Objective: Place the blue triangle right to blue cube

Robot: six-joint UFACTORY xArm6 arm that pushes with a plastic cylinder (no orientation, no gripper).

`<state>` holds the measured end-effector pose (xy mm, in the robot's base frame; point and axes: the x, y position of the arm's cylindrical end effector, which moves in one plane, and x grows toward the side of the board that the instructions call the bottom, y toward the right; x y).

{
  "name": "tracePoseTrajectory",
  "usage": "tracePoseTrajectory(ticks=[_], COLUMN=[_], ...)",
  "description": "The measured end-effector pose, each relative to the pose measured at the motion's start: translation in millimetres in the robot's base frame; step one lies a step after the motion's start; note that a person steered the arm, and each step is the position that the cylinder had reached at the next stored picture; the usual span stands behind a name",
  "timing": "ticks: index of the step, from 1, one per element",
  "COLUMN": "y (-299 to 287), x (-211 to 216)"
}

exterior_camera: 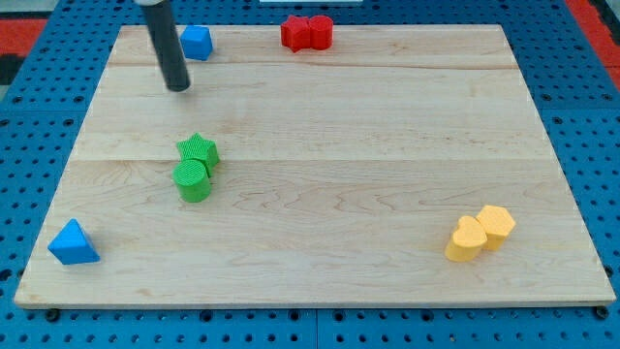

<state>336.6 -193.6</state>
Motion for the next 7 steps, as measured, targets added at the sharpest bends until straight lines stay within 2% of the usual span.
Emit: tracePoseTrajectory(ticks=[1,2,6,7], y=[-37,-46,39,32], x=[38,79,213,269])
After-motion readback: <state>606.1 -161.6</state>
